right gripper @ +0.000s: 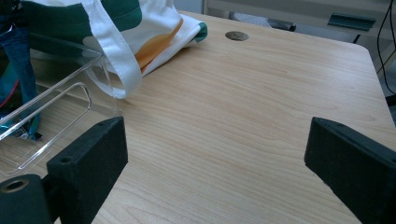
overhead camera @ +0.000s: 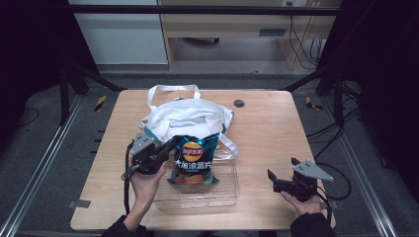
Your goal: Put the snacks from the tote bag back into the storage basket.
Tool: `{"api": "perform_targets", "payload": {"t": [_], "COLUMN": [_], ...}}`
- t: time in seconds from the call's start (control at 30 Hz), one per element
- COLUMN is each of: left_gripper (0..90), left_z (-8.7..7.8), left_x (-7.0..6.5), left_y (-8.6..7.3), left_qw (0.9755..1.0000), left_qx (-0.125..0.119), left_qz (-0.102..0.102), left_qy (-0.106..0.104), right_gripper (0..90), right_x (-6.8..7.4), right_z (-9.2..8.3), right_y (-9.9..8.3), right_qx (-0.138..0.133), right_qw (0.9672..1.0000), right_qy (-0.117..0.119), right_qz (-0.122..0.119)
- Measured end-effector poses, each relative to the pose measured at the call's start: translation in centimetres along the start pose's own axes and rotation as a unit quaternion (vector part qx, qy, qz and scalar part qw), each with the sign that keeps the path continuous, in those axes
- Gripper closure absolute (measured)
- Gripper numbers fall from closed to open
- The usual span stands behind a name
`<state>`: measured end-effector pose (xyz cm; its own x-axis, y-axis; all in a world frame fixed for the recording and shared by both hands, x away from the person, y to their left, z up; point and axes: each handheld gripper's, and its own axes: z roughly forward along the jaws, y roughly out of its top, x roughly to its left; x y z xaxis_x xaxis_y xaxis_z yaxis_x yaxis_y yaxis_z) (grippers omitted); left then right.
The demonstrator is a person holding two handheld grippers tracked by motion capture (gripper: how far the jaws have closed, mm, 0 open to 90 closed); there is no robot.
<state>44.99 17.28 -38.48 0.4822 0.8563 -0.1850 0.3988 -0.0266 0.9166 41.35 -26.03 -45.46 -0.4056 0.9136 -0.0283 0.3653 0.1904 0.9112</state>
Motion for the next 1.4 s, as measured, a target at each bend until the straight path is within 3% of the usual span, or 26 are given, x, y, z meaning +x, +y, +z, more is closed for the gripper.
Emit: {"api": "perform_targets", "payload": {"t": [0.4, 0.7, 0.9, 1.4], "left_gripper": [87.8, 75.3, 65.6, 57.6], "left_z": [0.3, 0.0, -0.1, -1.5], "left_x": [0.5, 0.6, -0.1, 0.5], "left_y": [0.0, 0.0, -0.1, 0.2], "left_qw": [0.9998, 0.9994, 0.9987, 0.9991], "left_qx": [-0.008, -0.022, -0.017, -0.017], "left_qz": [0.012, 0.019, 0.048, 0.037], "left_qy": [-0.01, -0.019, -0.008, -0.006], "right_gripper": [6.3, 6.3, 6.3, 6.3], "right_x": [0.0, 0.0, 0.0, -0.1], "right_z": [0.2, 0.1, -0.1, -0.1], "right_y": [0.0, 0.0, 0.0, 0.0], "right_qx": [0.002, 0.002, -0.001, -0.003], "right_qw": [1.0, 1.0, 1.0, 1.0], "right_qy": [0.001, 0.002, 0.003, 0.002], "right_qz": [-0.002, -0.001, 0.0, 0.0]}}
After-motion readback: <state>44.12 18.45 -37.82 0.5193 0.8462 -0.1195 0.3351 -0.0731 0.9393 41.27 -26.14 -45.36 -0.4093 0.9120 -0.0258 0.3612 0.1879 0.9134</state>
